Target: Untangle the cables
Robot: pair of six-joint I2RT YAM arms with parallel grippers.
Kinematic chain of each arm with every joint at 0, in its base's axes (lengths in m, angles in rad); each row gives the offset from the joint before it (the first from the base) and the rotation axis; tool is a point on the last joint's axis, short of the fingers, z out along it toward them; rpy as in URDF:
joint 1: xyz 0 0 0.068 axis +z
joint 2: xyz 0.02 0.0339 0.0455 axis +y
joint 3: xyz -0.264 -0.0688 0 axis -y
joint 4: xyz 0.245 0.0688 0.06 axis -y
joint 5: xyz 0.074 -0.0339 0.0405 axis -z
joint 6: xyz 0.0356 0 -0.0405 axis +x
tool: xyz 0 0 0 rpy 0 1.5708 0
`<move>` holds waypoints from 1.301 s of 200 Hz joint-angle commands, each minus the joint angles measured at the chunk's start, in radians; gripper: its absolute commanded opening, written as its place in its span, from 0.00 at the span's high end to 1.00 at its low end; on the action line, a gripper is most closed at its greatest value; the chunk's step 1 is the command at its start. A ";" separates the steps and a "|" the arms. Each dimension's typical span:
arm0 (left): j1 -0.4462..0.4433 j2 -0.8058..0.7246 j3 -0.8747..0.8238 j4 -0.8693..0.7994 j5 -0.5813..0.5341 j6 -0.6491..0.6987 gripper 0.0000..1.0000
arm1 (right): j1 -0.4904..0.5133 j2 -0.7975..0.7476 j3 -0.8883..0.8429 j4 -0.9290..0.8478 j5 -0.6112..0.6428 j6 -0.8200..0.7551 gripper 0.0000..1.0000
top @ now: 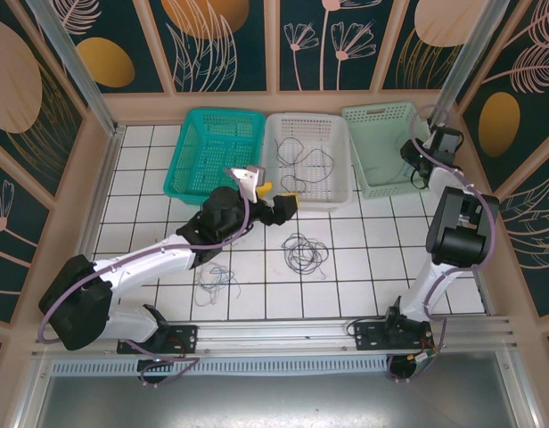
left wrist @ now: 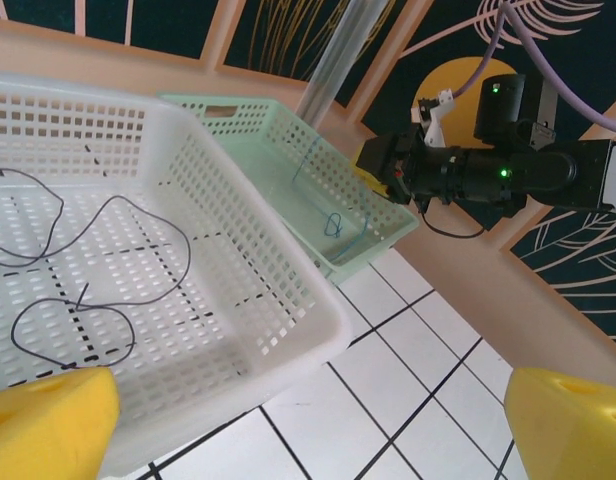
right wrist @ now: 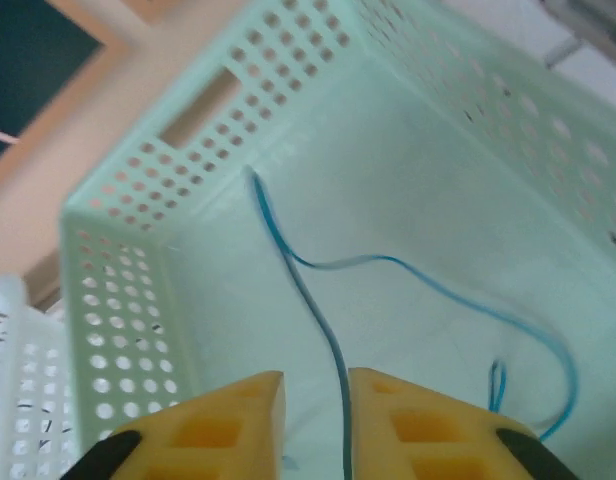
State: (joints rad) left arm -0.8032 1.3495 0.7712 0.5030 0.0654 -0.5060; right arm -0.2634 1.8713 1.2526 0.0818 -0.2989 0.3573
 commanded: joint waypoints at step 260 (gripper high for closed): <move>-0.038 0.051 -0.087 -0.224 -0.078 -0.101 0.12 | 0.609 -0.738 -0.681 -0.303 -0.158 -0.012 0.49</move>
State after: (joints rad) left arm -0.8379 1.4475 0.7155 0.2436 0.0566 -0.5671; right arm 0.3088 1.1179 0.5922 -0.1886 -0.4229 0.3313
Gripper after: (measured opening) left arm 0.841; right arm 0.520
